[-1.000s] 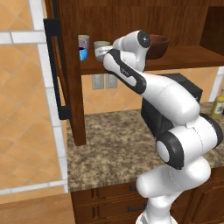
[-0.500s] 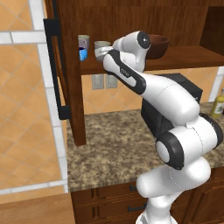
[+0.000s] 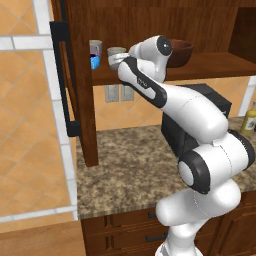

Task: Gather all objects into one cabinet and sort the glasses and bowls to opposite sides.

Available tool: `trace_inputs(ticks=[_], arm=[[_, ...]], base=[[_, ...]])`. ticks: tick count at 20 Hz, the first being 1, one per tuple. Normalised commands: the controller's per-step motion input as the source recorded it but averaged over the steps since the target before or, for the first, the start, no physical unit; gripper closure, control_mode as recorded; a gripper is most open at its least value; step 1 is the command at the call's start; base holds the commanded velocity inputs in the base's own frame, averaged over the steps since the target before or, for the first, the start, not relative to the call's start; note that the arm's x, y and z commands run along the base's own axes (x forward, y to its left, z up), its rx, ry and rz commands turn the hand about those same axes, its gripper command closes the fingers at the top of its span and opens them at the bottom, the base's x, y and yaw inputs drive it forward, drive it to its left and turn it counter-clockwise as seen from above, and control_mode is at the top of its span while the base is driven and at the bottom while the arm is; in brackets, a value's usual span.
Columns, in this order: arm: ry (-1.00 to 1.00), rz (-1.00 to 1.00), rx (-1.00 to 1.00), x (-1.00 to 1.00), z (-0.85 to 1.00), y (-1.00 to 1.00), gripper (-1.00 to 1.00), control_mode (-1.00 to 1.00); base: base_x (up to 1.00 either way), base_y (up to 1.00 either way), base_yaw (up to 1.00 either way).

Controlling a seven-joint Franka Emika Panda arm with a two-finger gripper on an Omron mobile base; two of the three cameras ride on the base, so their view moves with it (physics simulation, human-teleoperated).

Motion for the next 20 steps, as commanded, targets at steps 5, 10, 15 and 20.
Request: trace_inputs(ticks=[5, 10, 15, 20], arm=[[0.00, 0.00, 0.00, 0.00, 0.00, 0.00, -1.00, -1.00], [-0.04, 0.00, 0.00, -0.55, 0.00, -0.06, -1.00, -1.00], [-0.07, -0.01, 0.01, -0.99, 0.02, -0.40, -1.00, -1.00], [0.00, -0.10, 0.01, -0.86, 0.25, -0.36, -1.00, -1.00]], base=[[0.00, 0.00, 0.00], [0.00, 0.00, 0.00], [0.00, 0.00, 0.00], [0.00, 0.00, 0.00]])
